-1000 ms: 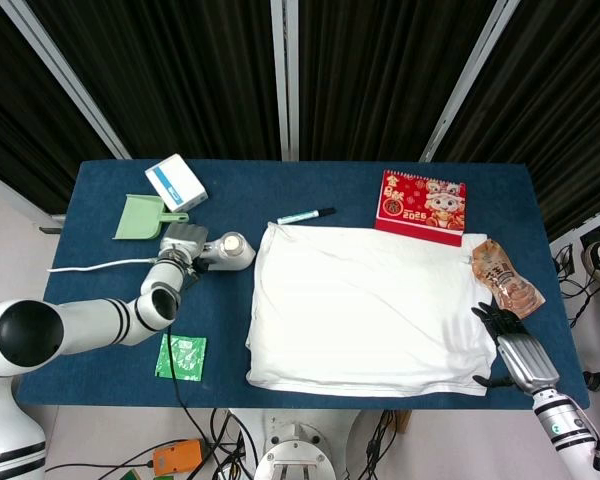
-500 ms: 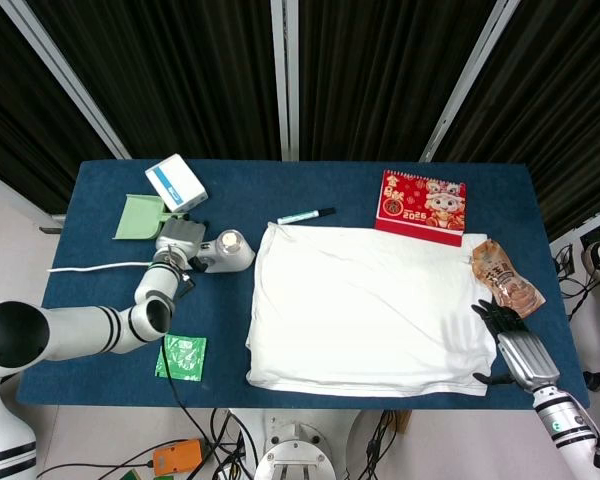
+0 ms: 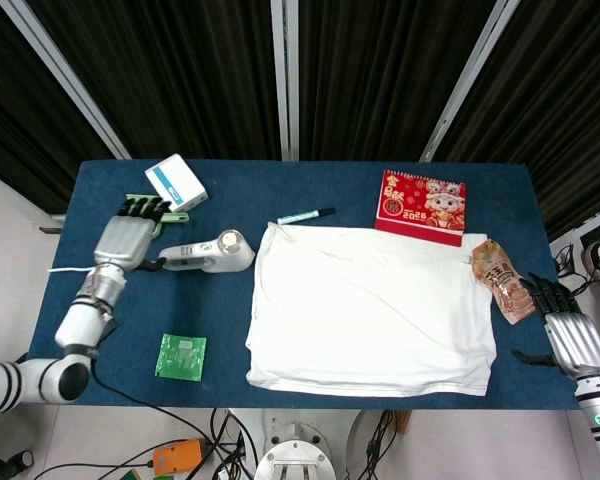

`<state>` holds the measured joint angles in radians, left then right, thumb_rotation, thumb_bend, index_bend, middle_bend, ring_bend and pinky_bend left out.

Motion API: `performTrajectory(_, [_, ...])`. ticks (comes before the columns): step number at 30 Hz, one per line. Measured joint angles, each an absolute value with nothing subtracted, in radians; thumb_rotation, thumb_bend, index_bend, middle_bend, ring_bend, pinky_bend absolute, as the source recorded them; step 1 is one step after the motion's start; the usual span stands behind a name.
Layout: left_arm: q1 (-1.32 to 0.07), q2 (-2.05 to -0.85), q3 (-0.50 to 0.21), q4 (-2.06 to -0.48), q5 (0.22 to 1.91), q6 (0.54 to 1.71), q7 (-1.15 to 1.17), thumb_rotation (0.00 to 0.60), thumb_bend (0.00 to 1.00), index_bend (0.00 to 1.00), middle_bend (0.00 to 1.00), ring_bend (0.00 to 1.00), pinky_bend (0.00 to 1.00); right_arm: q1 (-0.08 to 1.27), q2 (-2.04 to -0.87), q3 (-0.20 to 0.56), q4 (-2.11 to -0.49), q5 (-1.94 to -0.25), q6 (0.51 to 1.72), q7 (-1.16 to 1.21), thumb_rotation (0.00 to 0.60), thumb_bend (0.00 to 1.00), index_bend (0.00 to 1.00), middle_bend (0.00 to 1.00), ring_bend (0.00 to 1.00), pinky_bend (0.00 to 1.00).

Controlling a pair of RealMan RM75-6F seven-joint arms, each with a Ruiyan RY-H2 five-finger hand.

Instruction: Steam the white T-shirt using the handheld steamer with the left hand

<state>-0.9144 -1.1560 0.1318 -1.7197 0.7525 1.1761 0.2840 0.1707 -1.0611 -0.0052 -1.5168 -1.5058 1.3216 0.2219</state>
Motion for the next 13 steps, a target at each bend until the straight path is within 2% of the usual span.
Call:
performTrajectory(4, [-0.677,-1.153,0.170,-1.680,0.982,1.409,0.130,0.600,0.18,0.04,0.04,0.00,0.00,0.166,-1.022,0.018,-1.546,-1.491,1.343,0.231,0.600,0.01,0.00,0.00,0.00,0.05])
performTrajectory(7, [-0.521,-1.162,0.203,-1.631,1.098,1.538,0.042,0.600,0.18,0.04,0.04,0.00,0.00,0.161,-1.013,0.026,-1.571,-1.495,1.365,0.231,0.600,0.01,0.00,0.00,0.00,0.05])
performTrajectory(13, [-0.303,-1.204,0.252,-1.549,1.260,1.712,-0.020,0.600,0.18,0.04,0.04,0.00,0.00,0.139,-1.007,0.027,-1.621,-1.523,1.419,0.199,0.600,0.01,0.00,0.00,0.00,0.05])
